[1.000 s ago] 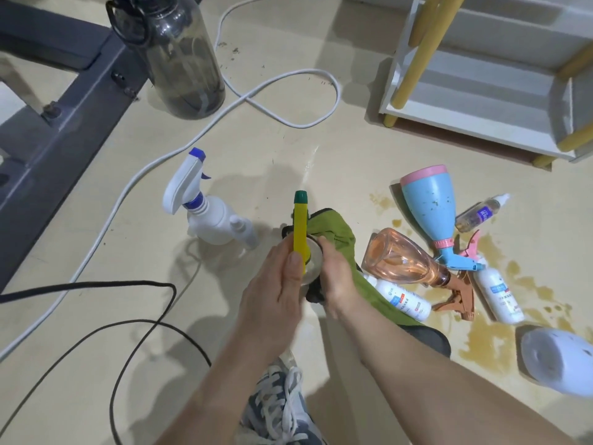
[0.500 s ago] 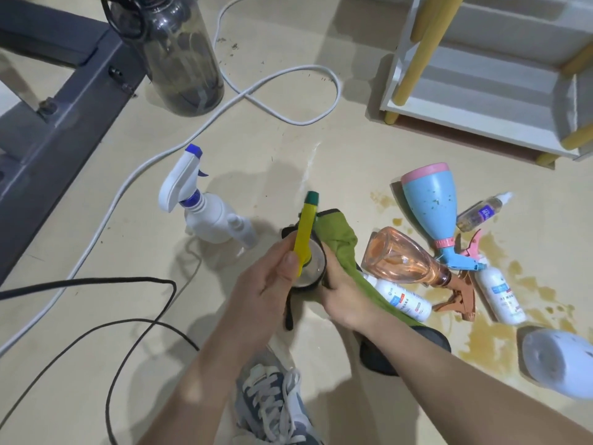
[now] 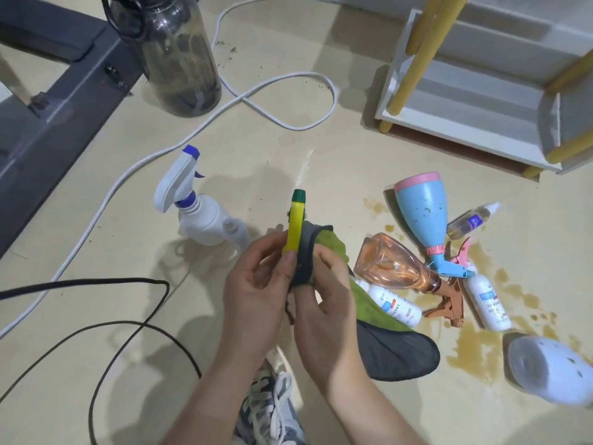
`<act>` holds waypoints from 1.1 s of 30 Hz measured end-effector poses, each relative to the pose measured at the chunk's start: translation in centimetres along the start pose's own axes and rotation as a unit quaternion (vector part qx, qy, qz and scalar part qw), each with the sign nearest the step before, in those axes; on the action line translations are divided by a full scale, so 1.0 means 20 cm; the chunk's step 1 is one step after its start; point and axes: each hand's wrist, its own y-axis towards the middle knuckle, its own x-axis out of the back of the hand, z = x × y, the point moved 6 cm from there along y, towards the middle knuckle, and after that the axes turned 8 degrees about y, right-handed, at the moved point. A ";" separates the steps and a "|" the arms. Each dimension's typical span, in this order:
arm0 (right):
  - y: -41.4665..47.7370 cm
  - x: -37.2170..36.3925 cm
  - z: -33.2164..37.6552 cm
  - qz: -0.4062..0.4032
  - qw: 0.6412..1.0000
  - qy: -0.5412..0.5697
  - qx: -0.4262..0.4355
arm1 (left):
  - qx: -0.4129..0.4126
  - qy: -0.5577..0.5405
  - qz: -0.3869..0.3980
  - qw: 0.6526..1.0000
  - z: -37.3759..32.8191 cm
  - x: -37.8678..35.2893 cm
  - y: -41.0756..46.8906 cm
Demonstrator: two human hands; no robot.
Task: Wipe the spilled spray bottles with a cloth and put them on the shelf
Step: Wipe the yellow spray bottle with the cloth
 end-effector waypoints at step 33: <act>-0.01 0.22 0.16 0.133 0.949 -0.129 -0.255 | 0.068 0.182 0.027 0.981 0.17 0.01 -0.17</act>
